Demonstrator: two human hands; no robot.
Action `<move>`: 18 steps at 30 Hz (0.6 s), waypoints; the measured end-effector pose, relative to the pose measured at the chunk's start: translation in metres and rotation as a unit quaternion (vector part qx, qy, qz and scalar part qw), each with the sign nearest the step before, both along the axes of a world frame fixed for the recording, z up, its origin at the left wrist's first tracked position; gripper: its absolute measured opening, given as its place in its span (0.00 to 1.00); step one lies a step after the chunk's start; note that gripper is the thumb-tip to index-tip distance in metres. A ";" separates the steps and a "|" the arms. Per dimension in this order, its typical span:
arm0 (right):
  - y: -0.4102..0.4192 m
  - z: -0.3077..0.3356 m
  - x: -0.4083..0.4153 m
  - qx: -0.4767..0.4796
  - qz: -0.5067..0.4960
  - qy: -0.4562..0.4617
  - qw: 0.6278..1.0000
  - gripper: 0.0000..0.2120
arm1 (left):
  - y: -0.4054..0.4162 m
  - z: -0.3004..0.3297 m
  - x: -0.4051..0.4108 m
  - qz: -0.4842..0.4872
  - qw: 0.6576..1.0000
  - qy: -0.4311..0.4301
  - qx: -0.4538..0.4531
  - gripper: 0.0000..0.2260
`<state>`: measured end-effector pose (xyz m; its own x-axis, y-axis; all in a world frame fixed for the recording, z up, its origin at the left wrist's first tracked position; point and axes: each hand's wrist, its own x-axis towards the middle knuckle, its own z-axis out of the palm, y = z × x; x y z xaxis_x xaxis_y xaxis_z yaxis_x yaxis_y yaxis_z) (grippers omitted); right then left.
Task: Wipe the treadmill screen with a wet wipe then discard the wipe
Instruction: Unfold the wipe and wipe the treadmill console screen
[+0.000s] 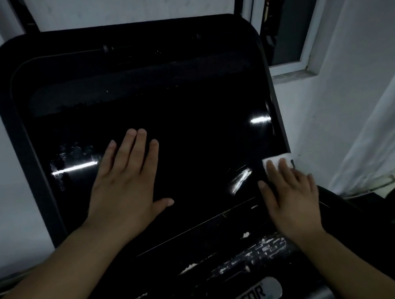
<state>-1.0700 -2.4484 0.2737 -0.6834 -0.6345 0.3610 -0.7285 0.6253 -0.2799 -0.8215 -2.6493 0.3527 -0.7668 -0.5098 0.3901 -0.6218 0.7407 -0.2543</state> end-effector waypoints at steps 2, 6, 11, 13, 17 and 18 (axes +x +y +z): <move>-0.003 -0.006 0.027 -0.007 0.018 0.017 1.000 0.30 | 0.000 0.000 0.000 -0.002 1.000 0.002 0.000 0.54; -0.013 -0.020 0.095 -0.013 0.158 0.071 0.985 0.26 | 0.001 -0.001 -0.001 -0.002 1.000 0.002 0.003 0.54; -0.006 -0.017 0.055 0.001 0.135 0.107 0.985 0.24 | 0.001 0.001 0.001 0.003 1.000 -0.008 0.013 0.53; 0.004 -0.016 0.019 -0.021 0.027 0.057 0.998 0.27 | 0.001 0.001 0.000 0.001 1.000 -0.007 0.011 0.53; 0.005 -0.018 0.018 -0.036 -0.022 0.019 0.999 0.30 | 0.001 0.000 -0.001 -0.006 1.000 0.001 0.010 0.53; 0.001 -0.017 0.033 -0.034 -0.007 0.032 0.999 0.29 | 0.001 0.000 -0.001 -0.006 1.000 0.004 0.010 0.53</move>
<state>-1.0375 -2.4475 0.2565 -0.6654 -0.5980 0.4468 -0.7382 0.6159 -0.2752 -0.8224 -2.6486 0.3525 -0.7699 -0.5085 0.3856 -0.6147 0.7533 -0.2340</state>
